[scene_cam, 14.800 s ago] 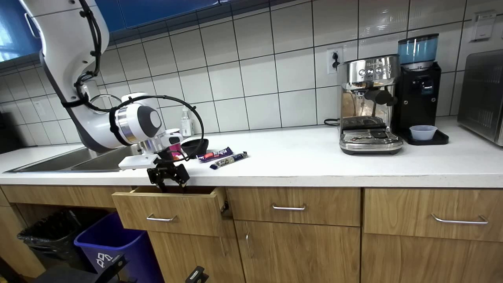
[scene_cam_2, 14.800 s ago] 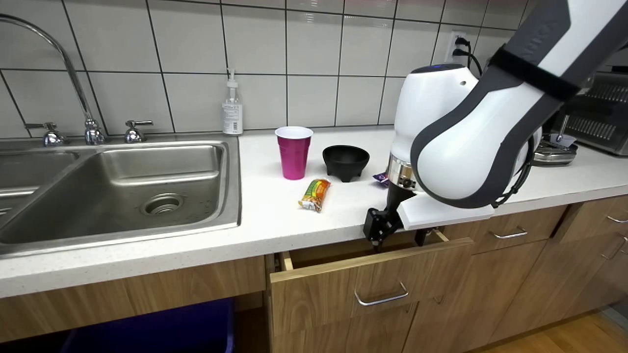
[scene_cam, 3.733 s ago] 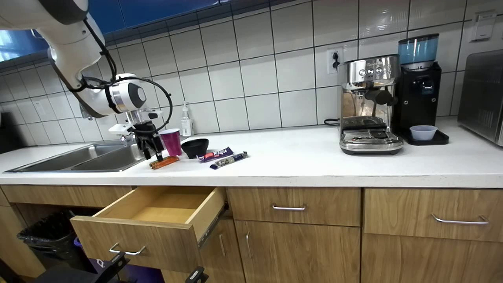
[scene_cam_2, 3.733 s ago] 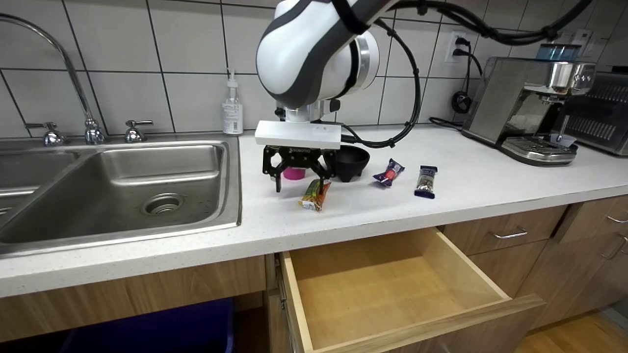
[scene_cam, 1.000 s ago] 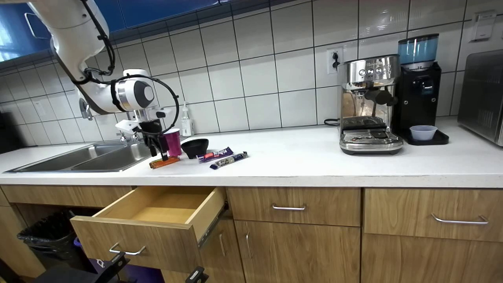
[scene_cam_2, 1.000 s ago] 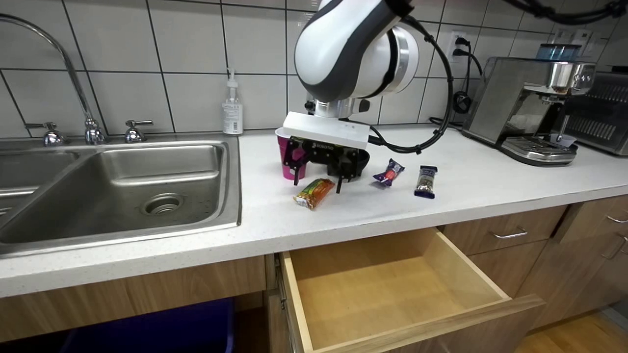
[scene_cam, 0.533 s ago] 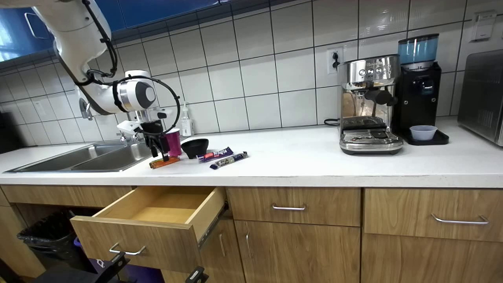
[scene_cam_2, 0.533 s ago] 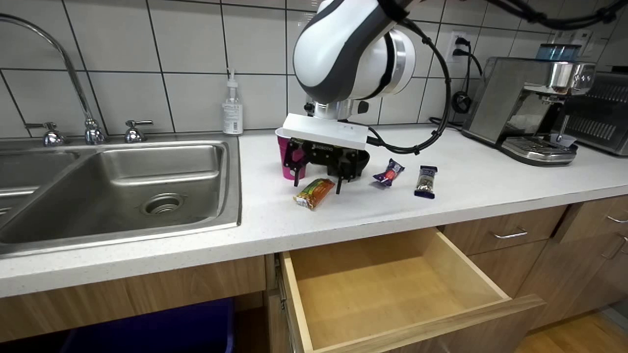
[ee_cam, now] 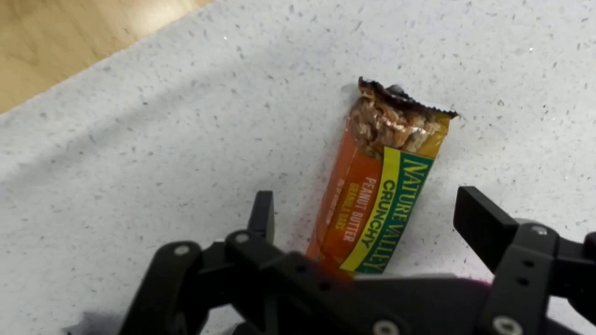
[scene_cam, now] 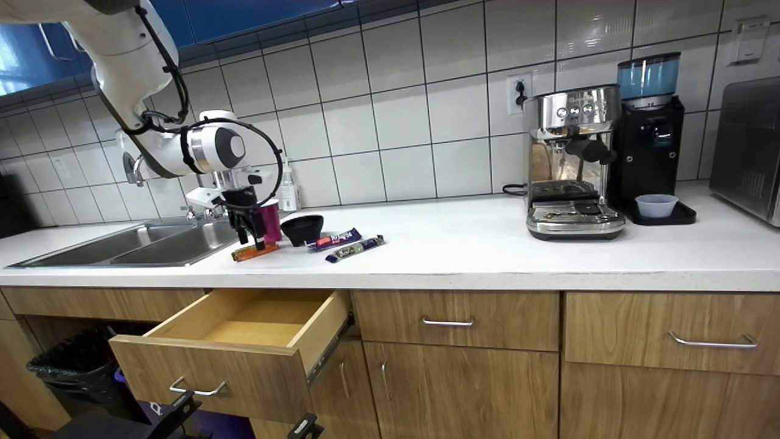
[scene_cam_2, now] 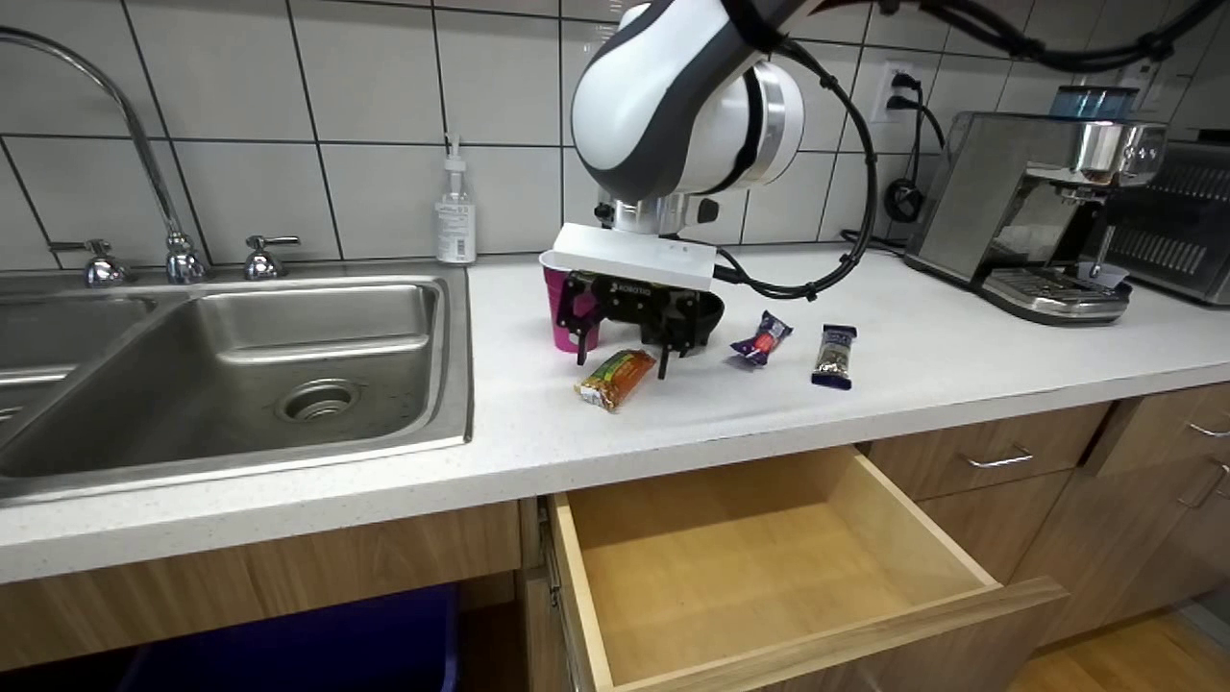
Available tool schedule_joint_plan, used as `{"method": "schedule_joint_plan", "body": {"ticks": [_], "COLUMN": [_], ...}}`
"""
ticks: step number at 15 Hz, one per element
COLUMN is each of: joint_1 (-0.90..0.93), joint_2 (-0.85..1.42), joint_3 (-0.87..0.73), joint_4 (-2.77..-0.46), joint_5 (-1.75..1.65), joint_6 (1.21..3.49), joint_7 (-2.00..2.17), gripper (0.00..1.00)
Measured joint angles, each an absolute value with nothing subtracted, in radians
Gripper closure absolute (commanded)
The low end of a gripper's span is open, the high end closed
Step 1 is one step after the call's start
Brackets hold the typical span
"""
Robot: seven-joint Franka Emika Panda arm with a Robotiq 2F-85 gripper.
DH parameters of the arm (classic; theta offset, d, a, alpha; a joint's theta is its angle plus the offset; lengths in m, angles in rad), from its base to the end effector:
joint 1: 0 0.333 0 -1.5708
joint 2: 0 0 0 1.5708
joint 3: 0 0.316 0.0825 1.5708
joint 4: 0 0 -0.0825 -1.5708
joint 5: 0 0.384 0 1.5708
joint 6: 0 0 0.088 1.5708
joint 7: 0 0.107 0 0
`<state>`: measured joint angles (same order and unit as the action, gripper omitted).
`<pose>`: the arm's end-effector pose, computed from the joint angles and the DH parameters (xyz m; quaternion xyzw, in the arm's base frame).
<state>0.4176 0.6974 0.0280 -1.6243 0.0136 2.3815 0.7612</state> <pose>0.6304 0.2985 0.2192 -0.9857 0.1653 -0.0169 0.0283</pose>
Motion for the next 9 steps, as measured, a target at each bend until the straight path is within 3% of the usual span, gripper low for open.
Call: {"method": "schedule_joint_plan", "body": {"ticks": [5,6,7,9], "joint_1": [0.416,0.416,0.416,0.416], "joint_2": [0.720,0.723,0.728,0.739], "joint_3": [0.028,0.028,0.028,0.028], "joint_4": [-1.585,-1.578,-1.571,-1.555], "joint_5": [0.014,0.014,0.014,0.014], "joint_6": [2.351,2.344,2.338,2.330], "joint_7": [0.761,0.761,0.761,0.761], "gripper": [0.00,0.25,0.26,0.42]}}
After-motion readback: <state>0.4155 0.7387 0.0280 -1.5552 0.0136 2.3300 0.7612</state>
